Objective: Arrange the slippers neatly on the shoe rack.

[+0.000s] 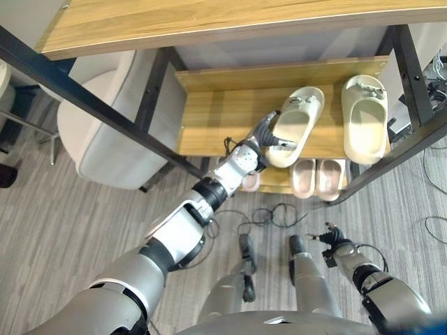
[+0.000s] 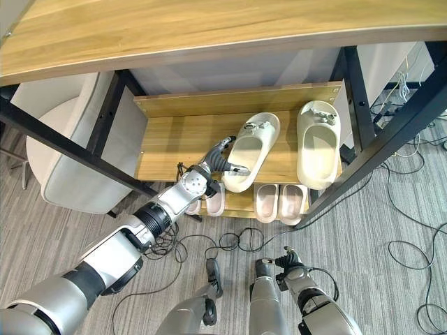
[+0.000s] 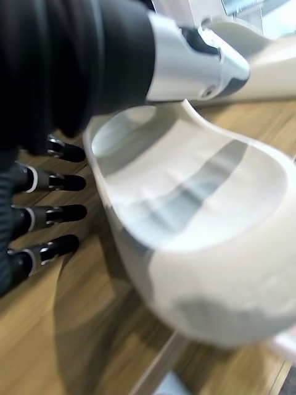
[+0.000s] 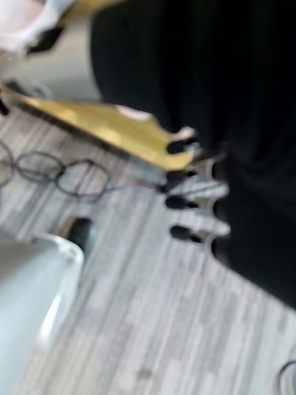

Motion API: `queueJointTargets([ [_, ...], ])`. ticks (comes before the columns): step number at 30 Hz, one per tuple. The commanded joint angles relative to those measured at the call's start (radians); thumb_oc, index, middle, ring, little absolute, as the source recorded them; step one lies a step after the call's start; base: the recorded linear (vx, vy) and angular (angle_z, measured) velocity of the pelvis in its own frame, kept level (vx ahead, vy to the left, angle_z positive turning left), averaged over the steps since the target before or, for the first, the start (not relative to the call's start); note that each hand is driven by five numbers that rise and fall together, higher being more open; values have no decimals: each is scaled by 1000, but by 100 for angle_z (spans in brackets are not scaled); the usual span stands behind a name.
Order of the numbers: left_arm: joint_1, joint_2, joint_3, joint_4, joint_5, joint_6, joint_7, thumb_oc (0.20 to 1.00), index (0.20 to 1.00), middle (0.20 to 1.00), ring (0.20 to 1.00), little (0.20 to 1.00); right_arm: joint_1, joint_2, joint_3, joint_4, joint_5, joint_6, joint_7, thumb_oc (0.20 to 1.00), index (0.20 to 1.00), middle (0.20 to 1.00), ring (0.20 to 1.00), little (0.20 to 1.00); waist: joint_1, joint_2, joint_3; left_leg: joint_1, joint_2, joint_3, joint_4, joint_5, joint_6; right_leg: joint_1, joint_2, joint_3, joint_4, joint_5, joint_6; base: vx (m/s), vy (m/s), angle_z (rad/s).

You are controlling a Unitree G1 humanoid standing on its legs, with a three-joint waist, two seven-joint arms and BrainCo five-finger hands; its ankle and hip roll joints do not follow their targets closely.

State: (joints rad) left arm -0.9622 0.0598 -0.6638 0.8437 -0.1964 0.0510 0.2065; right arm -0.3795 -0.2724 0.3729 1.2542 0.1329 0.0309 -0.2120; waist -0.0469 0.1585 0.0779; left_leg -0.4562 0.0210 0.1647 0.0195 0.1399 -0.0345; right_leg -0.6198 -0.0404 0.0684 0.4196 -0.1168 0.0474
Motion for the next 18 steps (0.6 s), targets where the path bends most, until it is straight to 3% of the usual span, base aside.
queueJointTargets([
  [1,-74,-131,56,105,-90,-43,-16,1000,1000,1000,1000,1000,-71,-22,50,23,23,-1,-19,1000,1000,1000,1000,1000,-38,33,52,-30,-29,-62,61,-81,3,42,-62,-30,-244,138,47,0,0,0],
  [10,-53,-176,73,150,-247,-58,15,1000,1000,1000,1000,1000,-111,-8,71,35,32,7,-33,1000,1000,1000,1000,1000,-41,37,51,-25,-26,-58,64,-84,3,41,-63,-26,-243,140,46,2,-2,-1],
  [13,-64,-171,89,198,-244,-56,37,1000,1000,1000,1000,1000,-131,-4,71,50,42,8,-42,1000,1000,1000,1000,1000,-40,35,46,-27,-26,-60,66,-85,3,42,-64,-27,-247,141,46,8,-14,-5],
  [18,-122,-120,130,281,-98,-33,135,1000,1000,1000,1000,1000,-146,4,76,58,61,-6,-64,1000,1000,1000,1000,1000,-36,26,34,-32,-24,-67,68,-84,0,45,-64,-33,-251,141,45,4,-13,0],
])
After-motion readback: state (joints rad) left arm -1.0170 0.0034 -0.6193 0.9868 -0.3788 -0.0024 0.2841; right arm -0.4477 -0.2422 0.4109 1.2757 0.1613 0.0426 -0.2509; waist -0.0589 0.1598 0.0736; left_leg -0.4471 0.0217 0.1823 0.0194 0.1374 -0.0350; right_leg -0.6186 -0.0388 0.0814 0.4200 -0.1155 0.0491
